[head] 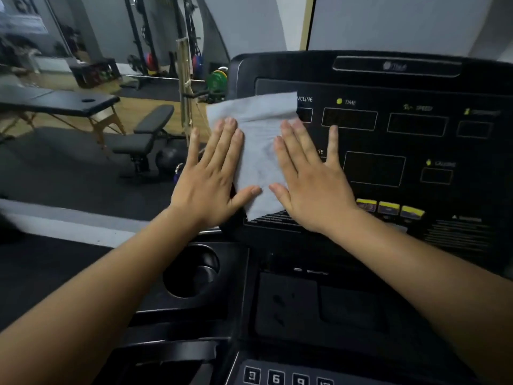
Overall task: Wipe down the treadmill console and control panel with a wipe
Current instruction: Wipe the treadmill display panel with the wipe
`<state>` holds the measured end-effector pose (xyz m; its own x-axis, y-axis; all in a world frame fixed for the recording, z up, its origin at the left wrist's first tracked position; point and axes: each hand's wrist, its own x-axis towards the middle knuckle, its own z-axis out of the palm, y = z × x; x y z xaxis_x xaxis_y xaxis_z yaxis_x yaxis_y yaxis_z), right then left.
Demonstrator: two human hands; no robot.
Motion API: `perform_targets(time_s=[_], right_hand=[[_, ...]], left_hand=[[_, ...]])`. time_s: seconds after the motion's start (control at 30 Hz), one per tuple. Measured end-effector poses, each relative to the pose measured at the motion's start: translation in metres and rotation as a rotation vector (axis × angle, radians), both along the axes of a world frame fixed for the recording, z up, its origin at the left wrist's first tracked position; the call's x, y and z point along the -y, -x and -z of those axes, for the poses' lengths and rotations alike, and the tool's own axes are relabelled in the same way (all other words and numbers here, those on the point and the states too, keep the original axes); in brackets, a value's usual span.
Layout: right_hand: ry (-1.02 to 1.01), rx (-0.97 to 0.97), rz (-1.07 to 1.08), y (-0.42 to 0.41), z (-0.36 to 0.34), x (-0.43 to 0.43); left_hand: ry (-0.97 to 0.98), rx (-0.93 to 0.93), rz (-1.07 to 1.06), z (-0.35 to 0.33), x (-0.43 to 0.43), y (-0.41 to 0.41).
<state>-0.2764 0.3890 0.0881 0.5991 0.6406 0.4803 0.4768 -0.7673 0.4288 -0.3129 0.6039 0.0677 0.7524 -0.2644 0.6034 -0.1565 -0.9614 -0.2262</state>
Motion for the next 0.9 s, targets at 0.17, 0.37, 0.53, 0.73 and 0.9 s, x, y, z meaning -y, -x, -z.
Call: perform_targets(time_s=[0.17, 0.37, 0.53, 0.73, 0.9], right_hand=[[0.057, -0.06, -0.014, 0.031, 0.047, 0.021], [0.062, -0.097, 0.078, 0.049, 0.062, 0.084], [0.019, -0.107, 0.162, 0.054, 0.067, 0.146], [-0.036, -0.114, 0.302, 0.056, 0.067, 0.235], [-0.057, -0.11, 0.333, 0.053, 0.072, 0.303]], left_hand=[[-0.011, -0.08, 0.004, 0.057, 0.021, 0.042], [-0.122, -0.072, 0.051, 0.055, 0.066, 0.038], [-0.231, -0.107, 0.114, 0.034, 0.118, 0.025], [-0.244, -0.139, 0.168, 0.037, 0.223, 0.01], [-0.247, -0.137, 0.2, 0.031, 0.289, -0.001]])
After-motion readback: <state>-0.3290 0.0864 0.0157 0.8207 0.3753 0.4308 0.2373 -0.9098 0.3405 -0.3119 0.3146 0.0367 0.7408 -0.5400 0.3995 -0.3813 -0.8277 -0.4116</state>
